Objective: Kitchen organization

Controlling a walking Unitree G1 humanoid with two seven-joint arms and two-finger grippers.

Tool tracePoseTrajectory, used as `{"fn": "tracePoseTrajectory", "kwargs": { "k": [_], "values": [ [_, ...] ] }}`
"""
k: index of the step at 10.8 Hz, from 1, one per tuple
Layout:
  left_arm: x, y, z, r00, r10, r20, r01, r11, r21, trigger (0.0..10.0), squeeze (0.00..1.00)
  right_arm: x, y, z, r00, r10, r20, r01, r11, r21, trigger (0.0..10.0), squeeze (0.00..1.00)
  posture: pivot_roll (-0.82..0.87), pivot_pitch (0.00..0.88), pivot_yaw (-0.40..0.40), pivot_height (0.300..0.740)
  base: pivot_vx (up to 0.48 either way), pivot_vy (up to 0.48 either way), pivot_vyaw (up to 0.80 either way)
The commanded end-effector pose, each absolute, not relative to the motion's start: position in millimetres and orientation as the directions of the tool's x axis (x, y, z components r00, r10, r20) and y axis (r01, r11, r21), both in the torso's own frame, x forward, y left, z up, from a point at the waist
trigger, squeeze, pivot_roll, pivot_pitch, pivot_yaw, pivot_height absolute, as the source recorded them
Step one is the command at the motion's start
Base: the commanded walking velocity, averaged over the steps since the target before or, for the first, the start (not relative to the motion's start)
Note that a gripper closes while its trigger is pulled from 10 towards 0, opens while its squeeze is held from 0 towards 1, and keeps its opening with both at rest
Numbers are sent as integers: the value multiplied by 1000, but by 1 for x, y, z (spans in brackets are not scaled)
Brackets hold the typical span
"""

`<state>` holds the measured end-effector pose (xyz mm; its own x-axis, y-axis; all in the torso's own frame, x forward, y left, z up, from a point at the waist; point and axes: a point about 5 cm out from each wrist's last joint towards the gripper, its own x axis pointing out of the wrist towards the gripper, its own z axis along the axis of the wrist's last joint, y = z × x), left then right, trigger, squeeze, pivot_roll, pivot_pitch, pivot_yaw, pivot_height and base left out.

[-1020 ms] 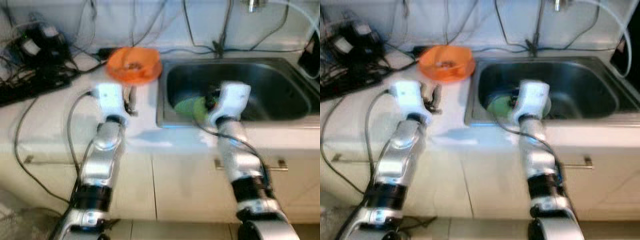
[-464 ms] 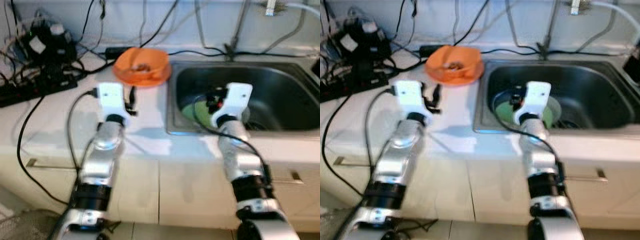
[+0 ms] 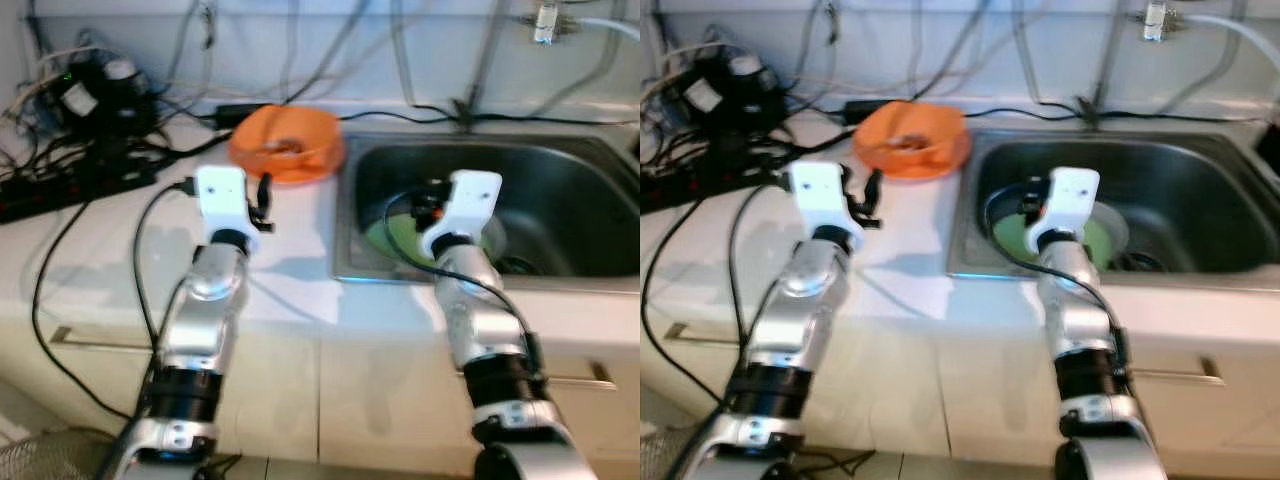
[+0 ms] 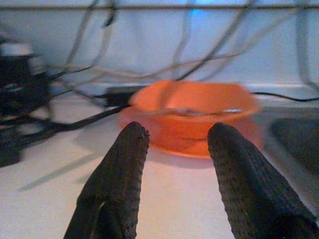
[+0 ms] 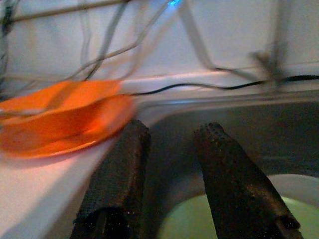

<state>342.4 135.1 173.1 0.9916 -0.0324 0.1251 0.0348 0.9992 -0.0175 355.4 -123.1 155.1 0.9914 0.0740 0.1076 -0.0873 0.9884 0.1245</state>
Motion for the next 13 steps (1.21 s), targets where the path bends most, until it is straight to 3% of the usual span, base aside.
{"fn": "tracePoseTrajectory", "kwargs": {
  "k": [1,13],
  "values": [
    [344,135,176,992,-28,126,30,999,-17,10000,0,358,-121,160,990,82,113,-95,989,118,10000,0,93,0,30,740,319,0,0],
    [343,134,176,991,-37,125,39,999,-13,10000,0,358,-120,159,990,85,109,-98,988,120,10000,0,94,0,32,740,324,0,0]
  ]
}}
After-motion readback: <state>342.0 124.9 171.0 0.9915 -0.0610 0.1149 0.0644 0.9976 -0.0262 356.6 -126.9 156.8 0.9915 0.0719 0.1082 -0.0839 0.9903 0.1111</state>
